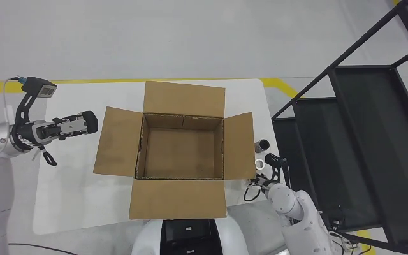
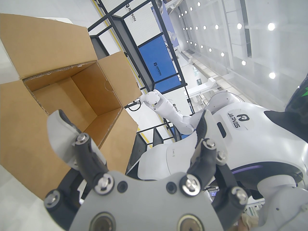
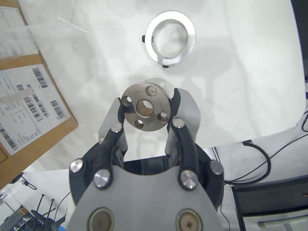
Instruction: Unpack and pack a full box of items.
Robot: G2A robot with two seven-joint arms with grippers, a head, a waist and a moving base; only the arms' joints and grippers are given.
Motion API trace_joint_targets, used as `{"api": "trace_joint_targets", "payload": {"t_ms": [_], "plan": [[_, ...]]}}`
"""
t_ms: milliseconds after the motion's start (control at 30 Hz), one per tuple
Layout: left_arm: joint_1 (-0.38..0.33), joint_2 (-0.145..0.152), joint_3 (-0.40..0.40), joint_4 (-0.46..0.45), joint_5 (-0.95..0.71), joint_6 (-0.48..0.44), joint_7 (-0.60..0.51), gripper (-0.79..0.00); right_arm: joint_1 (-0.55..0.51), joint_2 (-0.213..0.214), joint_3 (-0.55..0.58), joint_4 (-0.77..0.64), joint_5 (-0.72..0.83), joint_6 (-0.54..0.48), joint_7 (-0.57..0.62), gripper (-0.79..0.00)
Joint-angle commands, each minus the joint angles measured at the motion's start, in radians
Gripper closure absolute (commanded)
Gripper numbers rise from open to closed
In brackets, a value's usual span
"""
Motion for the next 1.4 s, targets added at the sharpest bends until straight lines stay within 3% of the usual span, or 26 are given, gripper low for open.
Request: {"api": "trace_joint_targets", "payload": {"t_ms": [0,167,200,233,267,700,1100,1367], "plan": [[0.000,0.000,0.000,0.000,0.000,0.000,0.000,-0.785,0.008,0.000,-0.011,0.016,-0.004,-0.002,-0.004,0.000],[0.000,0.000,0.000,0.000,0.000,0.000,0.000,-0.785,0.008,0.003,-0.018,0.022,-0.001,-0.001,-0.019,0.000],[0.000,0.000,0.000,0.000,0.000,0.000,0.000,-0.785,0.007,0.004,-0.018,0.021,-0.001,0.000,-0.020,-0.049],[0.000,0.000,0.000,0.000,0.000,0.000,0.000,-0.785,0.006,0.004,-0.017,0.020,-0.001,0.001,-0.021,-0.366],[0.000,0.000,0.000,0.000,0.000,0.000,0.000,-0.785,0.005,0.005,-0.017,0.018,-0.001,0.002,-0.021,-0.785],[0.000,0.000,0.000,0.000,0.000,0.000,0.000,-0.785,-0.041,0.015,-0.008,-0.088,0.004,0.001,-0.022,-0.785],[0.000,0.000,0.000,0.000,0.000,0.000,0.000,-0.785,-0.203,0.024,0.160,-0.344,0.257,-0.152,-0.138,-0.785],[0.000,0.000,0.000,0.000,0.000,0.000,0.000,-0.785,-0.232,0.027,0.205,-0.371,0.353,-0.211,-0.150,-0.785]]}}
